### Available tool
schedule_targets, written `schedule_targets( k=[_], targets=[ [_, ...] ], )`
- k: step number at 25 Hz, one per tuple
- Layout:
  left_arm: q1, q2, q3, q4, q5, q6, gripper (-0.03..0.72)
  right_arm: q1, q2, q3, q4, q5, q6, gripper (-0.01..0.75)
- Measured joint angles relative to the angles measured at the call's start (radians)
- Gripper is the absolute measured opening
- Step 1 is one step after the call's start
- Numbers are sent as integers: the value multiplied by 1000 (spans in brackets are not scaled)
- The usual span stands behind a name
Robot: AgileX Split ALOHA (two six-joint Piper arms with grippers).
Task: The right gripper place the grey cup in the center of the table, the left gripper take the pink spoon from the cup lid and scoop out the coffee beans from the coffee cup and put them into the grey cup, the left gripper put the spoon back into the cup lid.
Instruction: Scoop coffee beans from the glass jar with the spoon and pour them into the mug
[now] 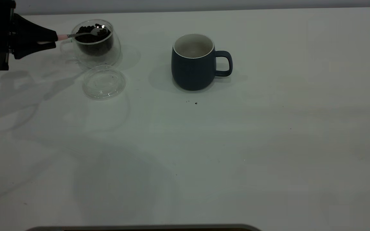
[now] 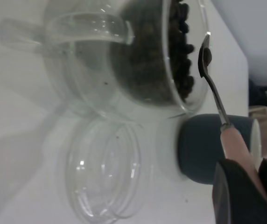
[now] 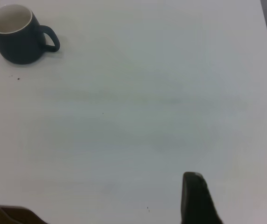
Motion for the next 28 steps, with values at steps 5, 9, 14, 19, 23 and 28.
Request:
schedule_targets(
  k=[5, 9, 14, 19, 23, 28],
  targets=[
    [10, 0, 0, 0, 82, -19, 124, 0, 0, 0, 0, 0, 0, 452],
    [11, 0, 0, 20, 148, -21, 124, 0, 0, 0, 0, 0, 0, 452],
    [11, 0, 0, 28, 204, -48, 124, 0, 0, 0, 0, 0, 0, 452],
    [1, 0, 0, 32, 213, -77, 124, 0, 0, 0, 0, 0, 0, 452],
    [-48, 0, 0, 32, 214, -82, 124, 0, 0, 0, 0, 0, 0, 452],
    [-143, 0, 0, 31, 215, -82, 124, 0, 0, 0, 0, 0, 0, 452]
  ],
)
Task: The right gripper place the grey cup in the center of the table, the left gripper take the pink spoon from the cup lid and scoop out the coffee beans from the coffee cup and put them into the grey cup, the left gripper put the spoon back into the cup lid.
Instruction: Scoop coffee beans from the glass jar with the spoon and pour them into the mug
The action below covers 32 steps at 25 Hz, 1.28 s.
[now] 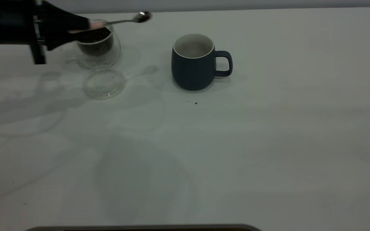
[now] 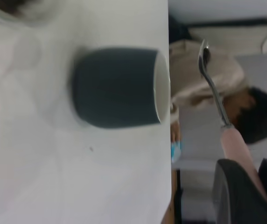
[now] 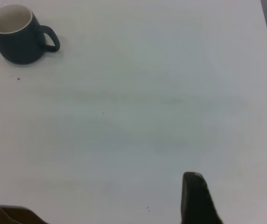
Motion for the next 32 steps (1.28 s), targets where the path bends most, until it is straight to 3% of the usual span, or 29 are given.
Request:
schedule_targets(
  k=[13, 25, 32],
  targets=[
    [-211, 0, 0, -111, -227, 91, 124, 0, 0, 0, 0, 0, 0, 452],
    [-229, 0, 0, -137, -274, 579, 124, 0, 0, 0, 0, 0, 0, 452],
    [-229, 0, 0, -138, -274, 683, 124, 0, 0, 0, 0, 0, 0, 452]
  ],
)
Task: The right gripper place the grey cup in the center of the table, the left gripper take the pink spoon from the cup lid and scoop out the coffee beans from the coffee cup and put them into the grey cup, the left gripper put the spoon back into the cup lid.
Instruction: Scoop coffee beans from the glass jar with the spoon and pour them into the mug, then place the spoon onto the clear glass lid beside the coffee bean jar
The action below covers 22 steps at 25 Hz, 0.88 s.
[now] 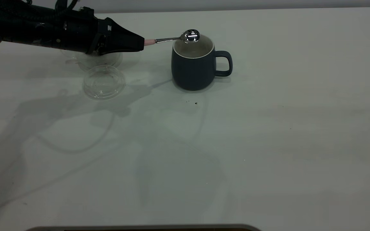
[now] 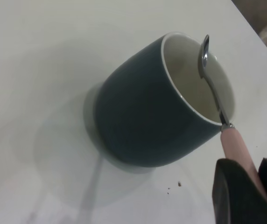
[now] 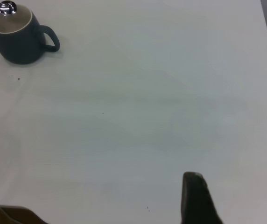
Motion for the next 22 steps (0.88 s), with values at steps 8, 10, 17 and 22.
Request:
schedule_targets(
  k=[8, 10, 17, 22],
  targets=[
    [42, -153, 1, 85, 18, -81, 124, 0, 0, 0, 0, 0, 0, 452],
    [85, -234, 1, 140, 27, -166, 124, 0, 0, 0, 0, 0, 0, 452],
    [264, -365, 2, 423, 164, -512, 124, 0, 0, 0, 1, 0, 0, 452],
    [383, -326, 59, 461, 166, -574, 124, 0, 0, 0, 1, 0, 0, 452]
  ],
)
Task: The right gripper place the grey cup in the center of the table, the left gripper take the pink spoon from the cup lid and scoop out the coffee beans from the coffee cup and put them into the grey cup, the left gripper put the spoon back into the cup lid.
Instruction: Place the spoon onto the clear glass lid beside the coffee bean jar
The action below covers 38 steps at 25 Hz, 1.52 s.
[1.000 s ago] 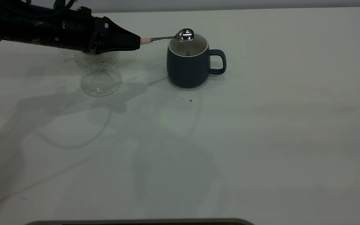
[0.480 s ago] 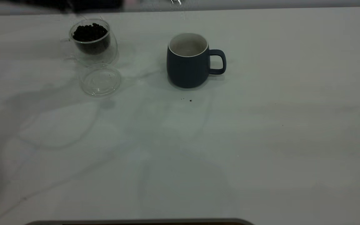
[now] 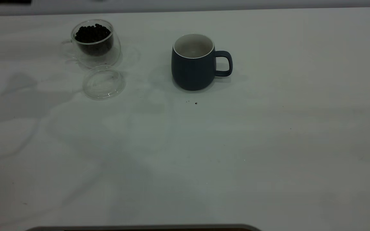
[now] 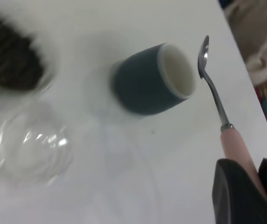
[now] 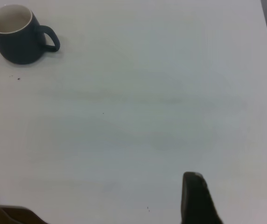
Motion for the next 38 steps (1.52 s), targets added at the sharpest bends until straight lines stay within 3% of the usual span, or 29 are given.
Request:
schedule_targets(
  k=[7, 19, 38],
  targets=[
    [72, 190, 39, 4, -44, -24, 124, 0, 0, 0, 0, 0, 0, 452],
    [71, 359, 38, -163, -94, 79, 124, 0, 0, 0, 0, 0, 0, 452],
    [28, 426, -26, -200, -143, 75, 124, 0, 0, 0, 0, 1, 0, 452]
  ],
)
